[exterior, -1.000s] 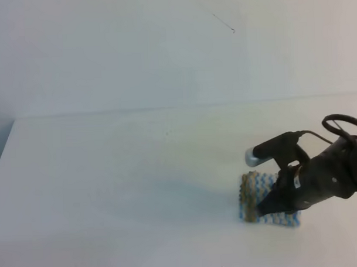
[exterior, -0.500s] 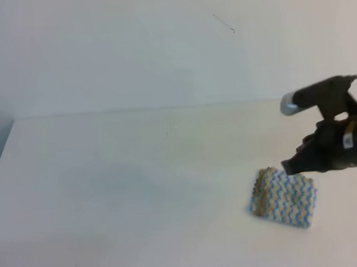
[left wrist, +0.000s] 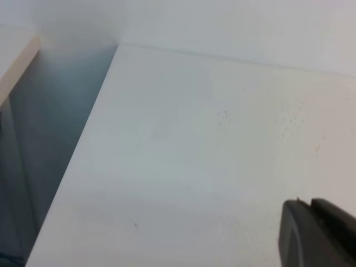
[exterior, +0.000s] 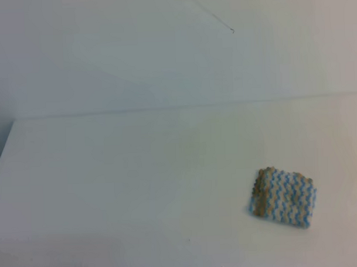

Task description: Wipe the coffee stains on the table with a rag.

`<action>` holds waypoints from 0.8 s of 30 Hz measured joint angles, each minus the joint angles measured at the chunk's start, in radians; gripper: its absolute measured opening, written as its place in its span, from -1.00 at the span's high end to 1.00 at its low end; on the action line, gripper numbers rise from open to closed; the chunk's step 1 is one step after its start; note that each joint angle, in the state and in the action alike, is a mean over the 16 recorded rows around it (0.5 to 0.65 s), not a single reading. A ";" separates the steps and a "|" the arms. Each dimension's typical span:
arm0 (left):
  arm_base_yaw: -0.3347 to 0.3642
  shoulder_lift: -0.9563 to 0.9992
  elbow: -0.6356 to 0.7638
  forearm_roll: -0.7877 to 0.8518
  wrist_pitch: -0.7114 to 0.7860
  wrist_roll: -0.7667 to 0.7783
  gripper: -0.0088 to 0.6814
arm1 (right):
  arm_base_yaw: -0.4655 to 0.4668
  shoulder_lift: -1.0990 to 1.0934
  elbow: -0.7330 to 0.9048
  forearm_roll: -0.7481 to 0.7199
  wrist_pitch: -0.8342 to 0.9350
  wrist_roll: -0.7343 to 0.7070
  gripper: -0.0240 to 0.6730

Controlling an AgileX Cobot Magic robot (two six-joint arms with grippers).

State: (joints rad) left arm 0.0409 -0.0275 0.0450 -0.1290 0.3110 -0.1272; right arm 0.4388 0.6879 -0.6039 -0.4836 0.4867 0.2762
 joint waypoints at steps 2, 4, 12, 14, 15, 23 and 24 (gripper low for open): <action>0.000 0.000 0.000 0.000 0.000 0.000 0.97 | 0.000 -0.122 0.065 -0.024 0.018 0.029 0.94; 0.000 0.000 0.000 0.000 0.000 0.000 0.97 | 0.000 -0.240 0.123 -0.036 0.019 0.056 0.94; 0.001 0.000 0.000 0.000 0.000 0.000 0.97 | 0.000 -0.577 0.273 -0.039 -0.011 0.127 0.94; 0.002 0.000 0.000 0.000 0.000 0.000 0.97 | 0.000 -0.619 0.290 -0.035 -0.012 0.149 0.94; 0.002 0.000 0.000 0.000 0.000 0.000 0.97 | 0.000 -0.634 0.293 -0.030 -0.011 0.160 0.94; 0.002 0.000 0.000 0.000 0.000 0.000 0.97 | 0.000 -0.662 0.297 0.029 0.059 0.223 0.94; 0.002 0.000 0.000 0.000 0.000 0.000 0.97 | 0.000 -0.662 0.297 0.037 0.070 0.230 0.94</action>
State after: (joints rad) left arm 0.0425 -0.0275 0.0450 -0.1290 0.3110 -0.1272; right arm 0.4388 0.0263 -0.3066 -0.4467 0.5566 0.5064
